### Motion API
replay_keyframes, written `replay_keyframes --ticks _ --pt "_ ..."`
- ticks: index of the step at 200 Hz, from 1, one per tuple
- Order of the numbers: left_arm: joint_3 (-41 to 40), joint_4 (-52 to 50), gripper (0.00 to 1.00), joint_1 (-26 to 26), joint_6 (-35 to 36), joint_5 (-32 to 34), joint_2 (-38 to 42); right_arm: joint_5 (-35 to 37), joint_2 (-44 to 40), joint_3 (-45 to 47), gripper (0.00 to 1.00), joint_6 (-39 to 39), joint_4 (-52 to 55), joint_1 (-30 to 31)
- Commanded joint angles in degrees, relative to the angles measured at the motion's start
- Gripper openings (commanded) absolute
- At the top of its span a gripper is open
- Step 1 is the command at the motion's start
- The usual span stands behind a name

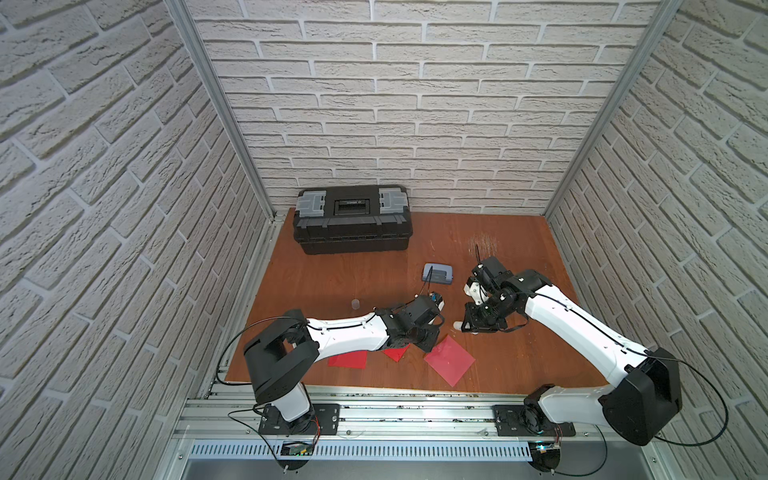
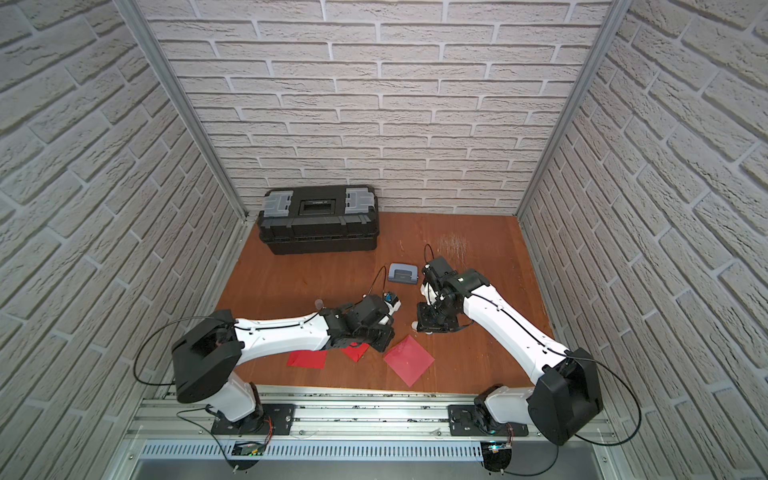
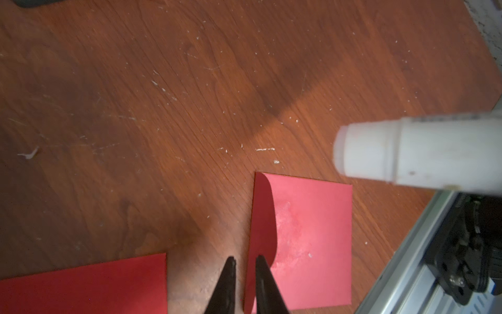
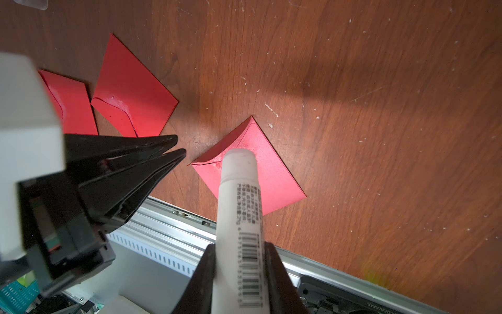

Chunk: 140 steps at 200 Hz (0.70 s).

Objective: Seal the envelope with a glue stick
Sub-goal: Seal the envelope at the center of the board.

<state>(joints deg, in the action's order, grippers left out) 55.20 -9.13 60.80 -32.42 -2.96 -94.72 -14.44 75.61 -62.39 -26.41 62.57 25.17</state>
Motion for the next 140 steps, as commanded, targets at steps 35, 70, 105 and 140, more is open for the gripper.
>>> replay_keyframes --ticks 35,70,105,140 --pt "2.63 -0.77 0.15 -0.33 -0.53 -5.58 -5.42 -1.11 -2.31 0.78 0.03 0.76 0.80 -0.38" --pt "2.46 0.76 0.15 0.02 -0.95 -7.93 -7.17 -1.20 -2.63 0.74 0.02 0.84 1.31 -0.38" --pt "2.81 0.67 0.15 0.85 -0.82 -8.29 -9.03 -1.38 -2.80 0.95 0.03 0.66 1.35 -0.38" --pt "3.14 -0.06 0.15 1.90 -0.70 -7.90 -11.13 -1.35 -2.74 0.81 0.03 0.68 1.55 -0.38"
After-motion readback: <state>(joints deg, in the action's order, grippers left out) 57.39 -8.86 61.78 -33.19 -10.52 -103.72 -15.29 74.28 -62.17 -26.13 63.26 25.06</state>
